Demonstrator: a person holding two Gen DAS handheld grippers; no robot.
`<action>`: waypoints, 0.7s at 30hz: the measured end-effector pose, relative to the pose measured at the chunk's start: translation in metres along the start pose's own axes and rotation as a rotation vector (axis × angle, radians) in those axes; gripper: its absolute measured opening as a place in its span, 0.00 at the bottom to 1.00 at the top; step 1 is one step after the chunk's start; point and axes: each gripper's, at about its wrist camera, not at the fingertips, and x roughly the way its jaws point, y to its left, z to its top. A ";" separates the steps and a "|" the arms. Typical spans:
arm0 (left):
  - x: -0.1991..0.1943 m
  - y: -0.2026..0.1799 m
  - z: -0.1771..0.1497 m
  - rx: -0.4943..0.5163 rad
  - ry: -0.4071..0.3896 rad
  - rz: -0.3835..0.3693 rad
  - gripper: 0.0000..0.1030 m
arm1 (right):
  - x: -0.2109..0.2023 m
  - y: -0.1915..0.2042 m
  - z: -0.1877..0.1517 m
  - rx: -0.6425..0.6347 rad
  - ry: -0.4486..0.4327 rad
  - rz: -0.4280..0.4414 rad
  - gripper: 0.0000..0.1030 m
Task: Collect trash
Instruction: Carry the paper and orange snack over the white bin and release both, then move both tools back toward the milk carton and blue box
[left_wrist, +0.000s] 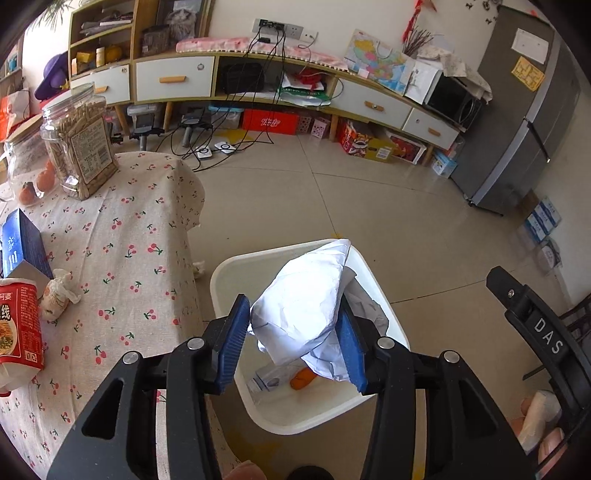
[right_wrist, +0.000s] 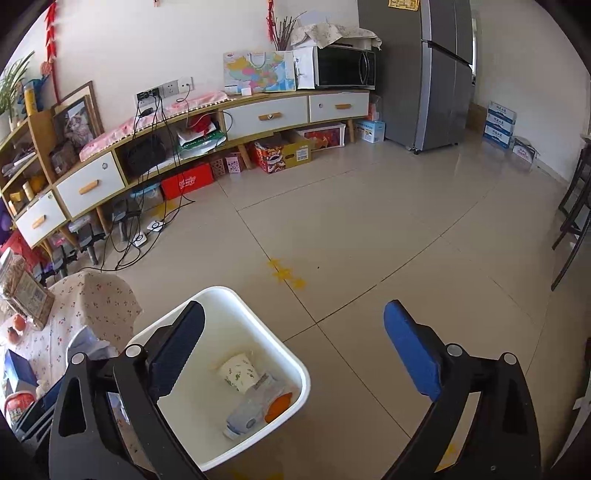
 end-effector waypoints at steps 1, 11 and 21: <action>0.002 -0.003 -0.001 0.008 0.005 0.002 0.50 | 0.000 -0.002 0.000 0.006 0.000 0.000 0.91; -0.020 0.000 -0.002 0.037 -0.061 0.075 0.63 | -0.016 0.009 -0.004 -0.047 -0.049 -0.012 0.93; -0.057 0.039 0.000 -0.004 -0.134 0.183 0.67 | -0.035 0.043 -0.018 -0.075 -0.053 0.073 0.93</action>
